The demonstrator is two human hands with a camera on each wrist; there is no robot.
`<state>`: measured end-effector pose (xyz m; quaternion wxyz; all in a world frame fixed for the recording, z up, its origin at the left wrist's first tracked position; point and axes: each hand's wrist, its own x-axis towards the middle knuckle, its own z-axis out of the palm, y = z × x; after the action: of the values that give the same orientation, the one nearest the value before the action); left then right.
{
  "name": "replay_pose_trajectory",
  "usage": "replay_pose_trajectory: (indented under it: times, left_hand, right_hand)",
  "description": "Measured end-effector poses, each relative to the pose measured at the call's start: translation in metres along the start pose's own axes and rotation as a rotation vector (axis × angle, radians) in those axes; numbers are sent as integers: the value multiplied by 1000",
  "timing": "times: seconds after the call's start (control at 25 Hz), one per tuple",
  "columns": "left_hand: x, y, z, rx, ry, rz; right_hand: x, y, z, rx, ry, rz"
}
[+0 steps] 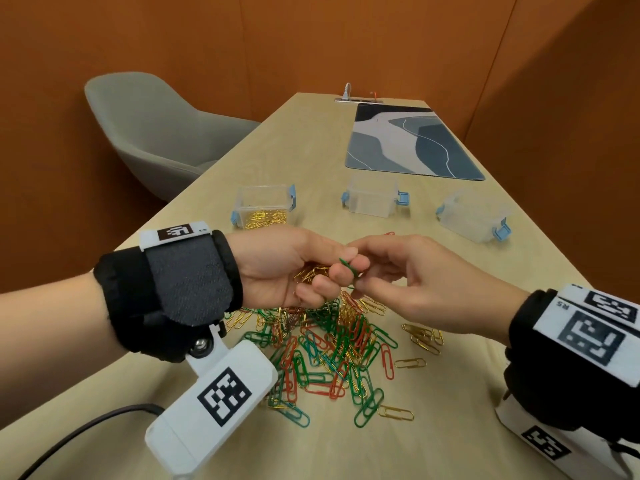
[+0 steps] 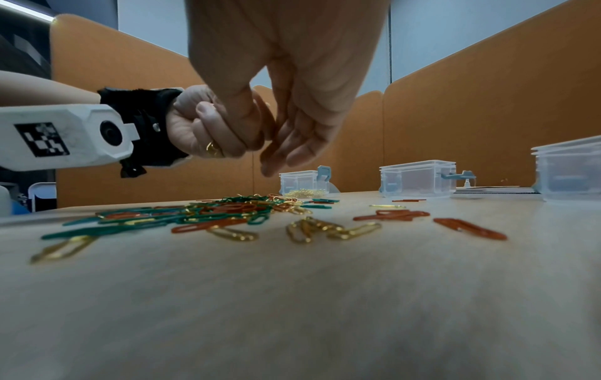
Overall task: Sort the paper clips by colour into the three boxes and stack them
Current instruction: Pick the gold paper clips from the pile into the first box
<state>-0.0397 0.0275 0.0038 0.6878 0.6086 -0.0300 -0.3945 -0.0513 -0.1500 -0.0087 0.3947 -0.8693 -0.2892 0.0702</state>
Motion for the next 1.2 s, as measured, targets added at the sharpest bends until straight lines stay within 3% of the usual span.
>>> replay_pose_trajectory:
  times: [0.28,0.84,1.2]
  left_hand:
    - [0,-1,1,119,117,58]
    - [-1,2,-3,67,203,68]
    - [-19,11,-14,178,76,-13]
  right_hand:
    - [2,-1,-2,133,157,-18]
    - [-2,-4,-4,-60,264,-198]
    - [-2,-6,-7,75,161,67]
